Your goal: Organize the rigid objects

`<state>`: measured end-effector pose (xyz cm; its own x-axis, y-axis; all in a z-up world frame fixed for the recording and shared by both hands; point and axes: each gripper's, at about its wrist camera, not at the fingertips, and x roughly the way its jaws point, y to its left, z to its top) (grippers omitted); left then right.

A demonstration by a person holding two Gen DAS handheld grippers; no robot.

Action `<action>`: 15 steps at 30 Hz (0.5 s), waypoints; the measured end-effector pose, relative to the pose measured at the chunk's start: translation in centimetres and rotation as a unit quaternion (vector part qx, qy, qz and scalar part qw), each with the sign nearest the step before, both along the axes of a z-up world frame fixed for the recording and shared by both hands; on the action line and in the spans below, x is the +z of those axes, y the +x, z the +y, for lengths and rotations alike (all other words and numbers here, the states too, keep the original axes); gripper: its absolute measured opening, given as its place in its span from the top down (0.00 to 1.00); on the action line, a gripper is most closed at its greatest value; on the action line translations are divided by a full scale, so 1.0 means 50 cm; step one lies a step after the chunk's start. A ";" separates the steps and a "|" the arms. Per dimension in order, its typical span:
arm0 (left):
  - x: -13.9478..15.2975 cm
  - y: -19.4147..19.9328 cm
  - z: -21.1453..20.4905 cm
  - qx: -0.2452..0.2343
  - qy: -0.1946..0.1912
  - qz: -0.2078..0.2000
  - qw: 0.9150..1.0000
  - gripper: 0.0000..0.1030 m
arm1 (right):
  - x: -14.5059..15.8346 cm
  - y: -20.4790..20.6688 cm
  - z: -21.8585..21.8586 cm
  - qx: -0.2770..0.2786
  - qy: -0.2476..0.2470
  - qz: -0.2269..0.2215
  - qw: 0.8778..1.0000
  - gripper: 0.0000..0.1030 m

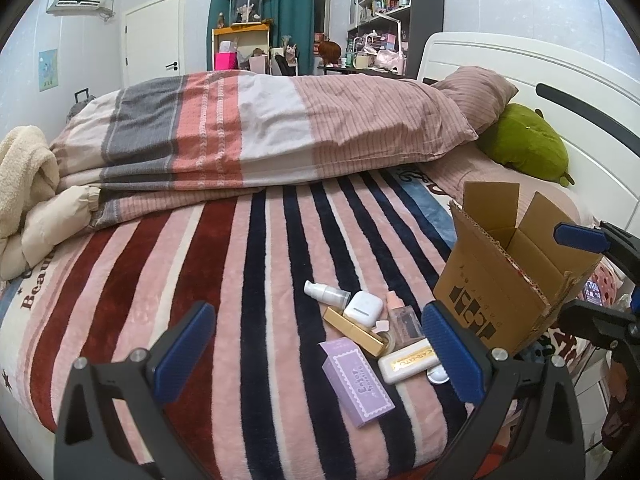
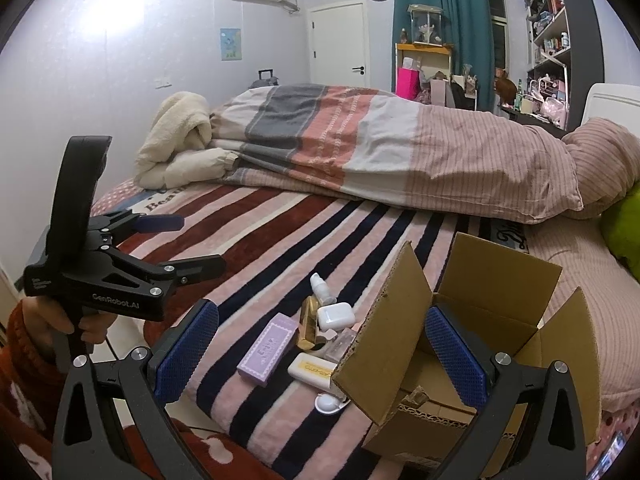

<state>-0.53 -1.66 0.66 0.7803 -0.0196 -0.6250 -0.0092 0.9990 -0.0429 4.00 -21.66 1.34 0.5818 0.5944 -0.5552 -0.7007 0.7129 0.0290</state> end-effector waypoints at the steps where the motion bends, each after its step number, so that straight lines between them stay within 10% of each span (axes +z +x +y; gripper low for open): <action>1: 0.000 0.000 0.000 0.000 0.000 0.000 1.000 0.00 | 0.000 -0.001 0.000 0.000 0.000 0.000 1.000 0.00; 15: 0.003 -0.005 0.002 -0.001 -0.005 -0.001 1.000 0.00 | 0.003 -0.005 0.003 0.000 0.001 0.001 1.000 0.00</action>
